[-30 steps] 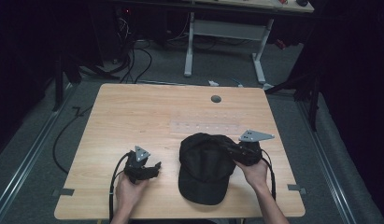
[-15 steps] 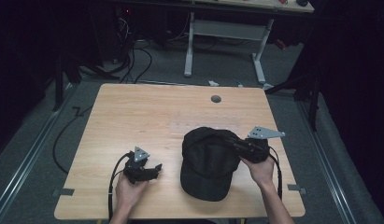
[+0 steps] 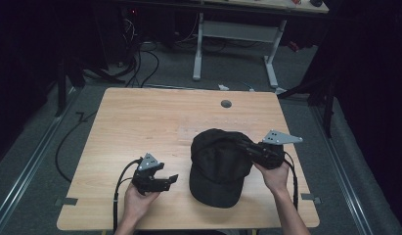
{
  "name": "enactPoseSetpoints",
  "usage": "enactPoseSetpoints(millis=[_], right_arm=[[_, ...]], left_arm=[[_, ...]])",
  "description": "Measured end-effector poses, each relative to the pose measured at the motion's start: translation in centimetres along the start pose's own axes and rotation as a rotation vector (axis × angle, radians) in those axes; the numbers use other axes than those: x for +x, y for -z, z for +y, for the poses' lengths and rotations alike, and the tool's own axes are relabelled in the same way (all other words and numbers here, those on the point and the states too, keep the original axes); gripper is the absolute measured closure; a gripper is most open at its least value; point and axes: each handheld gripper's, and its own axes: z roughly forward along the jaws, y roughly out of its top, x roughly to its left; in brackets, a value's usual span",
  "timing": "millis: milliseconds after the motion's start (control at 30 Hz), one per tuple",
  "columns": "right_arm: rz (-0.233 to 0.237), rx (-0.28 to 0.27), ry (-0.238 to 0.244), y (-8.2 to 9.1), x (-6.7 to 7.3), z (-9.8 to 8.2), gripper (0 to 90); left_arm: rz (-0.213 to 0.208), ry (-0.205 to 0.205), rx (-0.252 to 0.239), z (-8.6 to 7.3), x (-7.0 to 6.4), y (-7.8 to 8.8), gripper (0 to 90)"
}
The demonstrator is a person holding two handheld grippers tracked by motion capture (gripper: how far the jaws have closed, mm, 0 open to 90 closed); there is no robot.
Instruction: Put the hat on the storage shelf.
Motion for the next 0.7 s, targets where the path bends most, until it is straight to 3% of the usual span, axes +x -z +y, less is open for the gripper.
enactPoseSetpoints(millis=[367, 700], right_arm=[[0.016, -0.021, 0.023, -0.1, 0.4, 0.2, 84.5], [0.029, -0.036, 0.038, -0.3, 0.8, 0.3, 84.5]], left_arm=[[-0.127, 0.017, 0.065, 0.5, -2.6, -0.1, 24.6], [-0.183, -0.002, 0.13, 0.3, -4.2, -1.1, 23.2]])
